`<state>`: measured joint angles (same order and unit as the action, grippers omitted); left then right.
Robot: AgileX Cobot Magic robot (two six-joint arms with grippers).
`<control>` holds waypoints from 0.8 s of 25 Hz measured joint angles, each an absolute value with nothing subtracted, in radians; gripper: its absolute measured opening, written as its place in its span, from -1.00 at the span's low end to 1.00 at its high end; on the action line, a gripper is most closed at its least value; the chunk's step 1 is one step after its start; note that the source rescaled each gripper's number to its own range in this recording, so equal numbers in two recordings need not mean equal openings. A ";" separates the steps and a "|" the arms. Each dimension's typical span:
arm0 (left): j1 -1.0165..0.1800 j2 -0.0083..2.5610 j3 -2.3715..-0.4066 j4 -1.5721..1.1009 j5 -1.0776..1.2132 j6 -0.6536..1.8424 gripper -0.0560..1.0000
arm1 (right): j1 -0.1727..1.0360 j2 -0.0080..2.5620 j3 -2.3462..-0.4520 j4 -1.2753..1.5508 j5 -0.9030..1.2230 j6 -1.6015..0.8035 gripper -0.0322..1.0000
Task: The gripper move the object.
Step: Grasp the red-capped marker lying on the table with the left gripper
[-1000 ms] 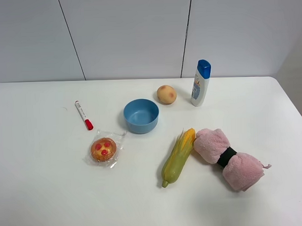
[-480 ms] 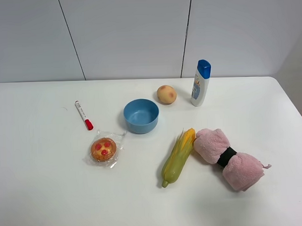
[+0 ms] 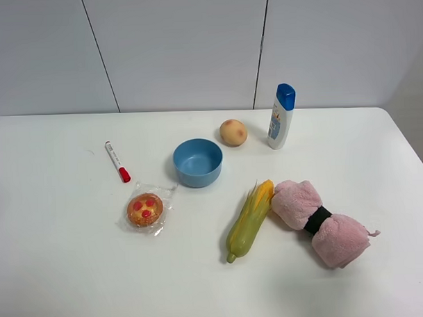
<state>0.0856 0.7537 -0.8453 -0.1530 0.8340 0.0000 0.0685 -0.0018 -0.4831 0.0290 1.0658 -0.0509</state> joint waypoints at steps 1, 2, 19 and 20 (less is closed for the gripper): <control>0.086 0.794 -0.854 -0.167 0.820 0.012 0.98 | 0.068 -0.002 -0.483 0.029 1.066 -0.051 1.00; 0.086 0.827 -0.867 -0.187 0.811 0.028 0.98 | 0.068 -0.002 -0.483 0.029 1.066 -0.051 1.00; -0.113 1.421 -1.114 -0.240 0.717 0.039 0.97 | 0.068 -0.002 -0.483 0.029 1.066 -0.051 1.00; -0.121 1.448 -1.127 -0.240 0.716 0.028 0.97 | 0.068 -0.002 -0.483 0.029 1.066 -0.051 1.00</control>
